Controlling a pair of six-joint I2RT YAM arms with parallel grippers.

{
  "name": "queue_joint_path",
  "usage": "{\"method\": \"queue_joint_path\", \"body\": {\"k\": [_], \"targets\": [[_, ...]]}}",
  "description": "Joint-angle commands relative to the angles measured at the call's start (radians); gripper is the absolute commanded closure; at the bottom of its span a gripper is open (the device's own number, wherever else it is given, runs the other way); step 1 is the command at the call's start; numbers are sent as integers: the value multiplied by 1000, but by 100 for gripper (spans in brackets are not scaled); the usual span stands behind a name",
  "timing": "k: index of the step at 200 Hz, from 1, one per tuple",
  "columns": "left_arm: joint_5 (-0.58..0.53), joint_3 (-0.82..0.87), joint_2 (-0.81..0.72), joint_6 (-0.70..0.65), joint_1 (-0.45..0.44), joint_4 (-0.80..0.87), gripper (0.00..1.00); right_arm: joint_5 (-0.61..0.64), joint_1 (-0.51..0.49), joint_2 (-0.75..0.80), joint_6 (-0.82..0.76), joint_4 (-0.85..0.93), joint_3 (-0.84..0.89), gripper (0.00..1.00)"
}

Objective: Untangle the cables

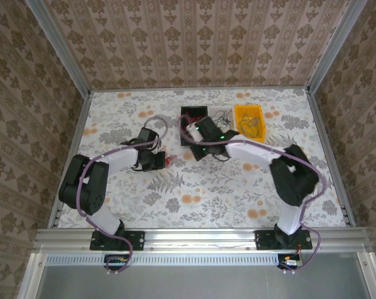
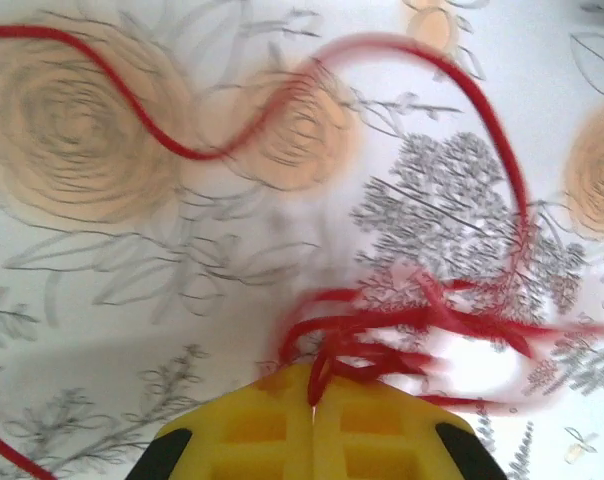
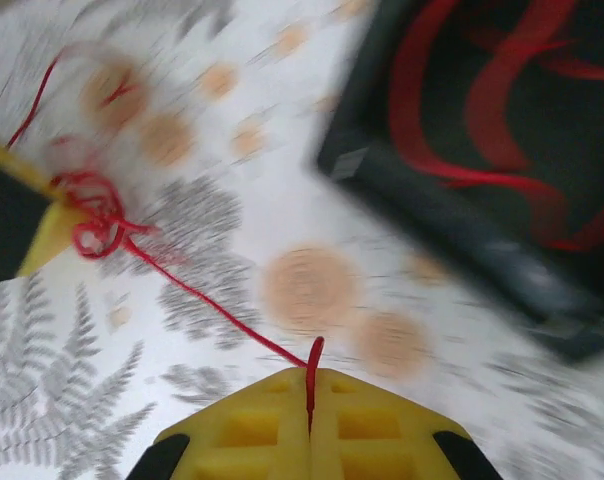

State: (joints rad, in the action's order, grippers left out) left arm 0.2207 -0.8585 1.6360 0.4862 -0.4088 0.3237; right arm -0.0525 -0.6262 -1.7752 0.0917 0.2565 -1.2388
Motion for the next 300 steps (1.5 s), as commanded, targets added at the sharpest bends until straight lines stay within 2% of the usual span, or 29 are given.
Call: {"method": "queue_joint_path", "body": {"k": [1,24,52,82,107,123,153,179,209,221,249,300], "targets": [[-32,43,-24,42,38,9,100,203,90,155,144,-110,81,100],[-31,69,-43,70,62,-10,100,348,167,267,208,-113,140,100],[-29,91,-51,103,93,-26,100,436,263,376,246,-106,187,100],[-28,89,-62,107,99,-27,100,350,329,468,242,-124,203,100],[48,80,-75,73,85,-85,100,227,330,470,212,-130,190,100],[85,65,-97,32,49,-127,100,158,320,472,204,-147,191,100],[107,21,-139,-70,-42,-160,68,161,258,513,161,-153,180,100],[121,8,-165,-125,-121,-193,56,226,188,562,127,-138,158,100],[114,27,-195,-152,-156,-250,47,361,65,588,60,-159,155,100],[116,37,-205,-153,-160,-268,44,369,37,580,60,-162,145,100],[118,56,-227,-187,-173,-268,40,287,22,544,114,-178,133,100],[77,86,-225,-216,-177,-250,39,126,22,420,195,-130,115,100]]}}
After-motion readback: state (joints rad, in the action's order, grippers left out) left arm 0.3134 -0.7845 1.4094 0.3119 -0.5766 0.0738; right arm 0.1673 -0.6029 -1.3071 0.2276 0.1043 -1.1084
